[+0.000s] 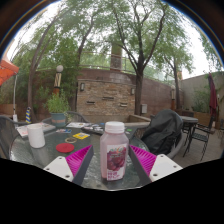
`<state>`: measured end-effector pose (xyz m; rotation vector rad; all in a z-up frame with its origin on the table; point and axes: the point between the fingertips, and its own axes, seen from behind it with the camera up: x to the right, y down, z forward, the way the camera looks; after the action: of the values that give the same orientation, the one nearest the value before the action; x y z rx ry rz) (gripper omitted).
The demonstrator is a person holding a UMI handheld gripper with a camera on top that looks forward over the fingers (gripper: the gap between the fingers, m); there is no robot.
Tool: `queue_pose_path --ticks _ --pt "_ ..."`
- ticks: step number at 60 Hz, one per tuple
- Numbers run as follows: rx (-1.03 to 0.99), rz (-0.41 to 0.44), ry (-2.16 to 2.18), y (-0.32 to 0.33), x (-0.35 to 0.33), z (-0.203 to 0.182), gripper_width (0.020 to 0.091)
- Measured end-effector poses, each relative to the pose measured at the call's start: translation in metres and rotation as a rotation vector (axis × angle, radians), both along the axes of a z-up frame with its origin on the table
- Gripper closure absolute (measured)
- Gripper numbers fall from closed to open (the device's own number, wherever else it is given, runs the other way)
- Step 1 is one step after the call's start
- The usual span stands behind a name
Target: Pour water
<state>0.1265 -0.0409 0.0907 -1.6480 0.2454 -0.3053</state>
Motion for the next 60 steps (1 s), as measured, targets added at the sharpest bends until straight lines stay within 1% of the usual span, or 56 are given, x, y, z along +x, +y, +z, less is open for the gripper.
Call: queue_pose_path --ticks 2,4,5,6,7,8,15,17,19,21,23,24,27,34,37,43,51,54,55,60 --pt "0.015 -0.004 0.002 0.006 0.002 0.003 0.0278" --pt "0.021 0.000 0.009 0.011 0.002 0.004 0.0309" --pt "0.021 0.000 0.014 0.014 0.006 0.002 0.0348" --pt "0.020 -0.006 0.019 0.015 0.009 0.001 0.0407" --pt "0.021 -0.014 0.020 0.015 0.011 0.001 0.0500" --pt "0.020 -0.017 0.021 0.015 0.013 0.001 0.0520" --pt "0.037 -0.024 0.002 0.020 0.013 0.000 0.0534" --pt "0.031 -0.020 -0.008 0.019 0.012 0.001 0.0555" --pt "0.026 -0.020 -0.019 0.018 0.011 0.001 0.0557" --pt "0.020 -0.022 -0.025 0.018 0.010 0.001 0.0586" --pt "0.014 -0.026 -0.032 0.028 0.003 -0.005 0.0590" --pt "0.010 -0.026 -0.036 0.029 0.002 -0.005 0.0613" --pt "0.001 -0.030 -0.042 0.028 0.001 -0.004 0.0624" --pt "-0.065 -0.028 -0.127 0.032 -0.009 -0.003 0.0625" --pt "-0.091 -0.022 -0.202 0.038 -0.021 0.008 0.0625" --pt "-0.141 -0.003 -0.431 0.059 -0.045 0.041 0.0625" --pt "-0.240 0.044 -0.917 0.109 -0.118 0.088 0.0627" --pt "-0.274 0.069 -1.135 0.130 -0.151 0.097 0.0625" --pt "-0.282 0.089 -1.193 0.138 -0.157 0.099 0.0625" --pt "-0.345 0.143 -1.497 0.167 -0.206 0.094 0.0625"
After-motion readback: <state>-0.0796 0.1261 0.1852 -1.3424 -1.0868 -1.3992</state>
